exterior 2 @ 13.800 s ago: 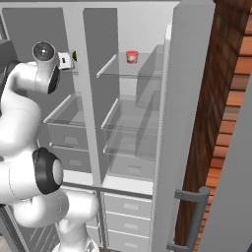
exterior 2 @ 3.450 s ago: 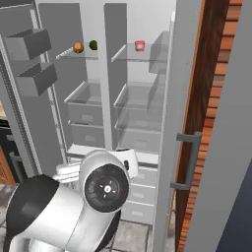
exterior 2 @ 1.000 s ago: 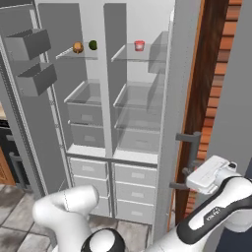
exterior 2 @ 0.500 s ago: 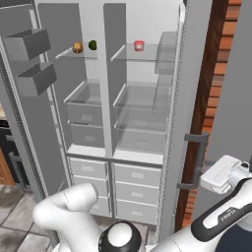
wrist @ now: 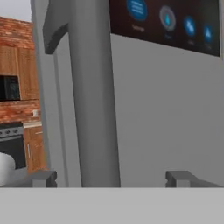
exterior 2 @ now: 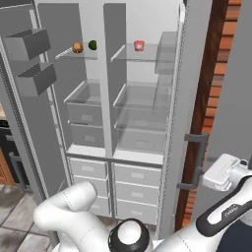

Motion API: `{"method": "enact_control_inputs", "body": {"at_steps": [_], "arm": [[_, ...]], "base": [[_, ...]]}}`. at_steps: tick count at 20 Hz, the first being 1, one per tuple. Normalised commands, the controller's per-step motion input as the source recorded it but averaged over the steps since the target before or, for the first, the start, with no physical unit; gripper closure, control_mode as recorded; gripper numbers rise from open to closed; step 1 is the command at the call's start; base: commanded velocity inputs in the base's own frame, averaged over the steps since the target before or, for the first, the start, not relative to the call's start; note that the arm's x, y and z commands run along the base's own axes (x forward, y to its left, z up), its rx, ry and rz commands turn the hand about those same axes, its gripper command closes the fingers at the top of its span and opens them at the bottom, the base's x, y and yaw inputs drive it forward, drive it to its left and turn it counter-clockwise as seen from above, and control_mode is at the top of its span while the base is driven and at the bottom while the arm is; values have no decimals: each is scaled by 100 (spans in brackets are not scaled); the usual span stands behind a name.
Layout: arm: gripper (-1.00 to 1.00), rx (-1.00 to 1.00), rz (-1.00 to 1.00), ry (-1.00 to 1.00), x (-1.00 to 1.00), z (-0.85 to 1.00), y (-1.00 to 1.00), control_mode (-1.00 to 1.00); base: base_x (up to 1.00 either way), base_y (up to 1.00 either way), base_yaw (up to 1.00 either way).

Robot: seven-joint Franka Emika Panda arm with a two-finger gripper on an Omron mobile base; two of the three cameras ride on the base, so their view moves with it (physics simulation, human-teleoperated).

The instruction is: There's a chicken drumstick in the fridge that needs to be moved to the freezer for freezing. Pick up the chicken drumstick from the fridge, place it on any shelf in the freezer, and close the fridge and freezer doors when done.

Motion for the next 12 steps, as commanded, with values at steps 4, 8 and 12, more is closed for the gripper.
{"method": "enact_control_inputs", "body": {"at_steps": [4,8,12], "arm": [[-100,3,0,0,-52,-10,56,-100],[-100,0,0,10,-68,0,81,-100],[-100,0,0,14,-25,1,100,-100]], "base": [[0,0,0],[0,0,0],[0,0,0]]}}
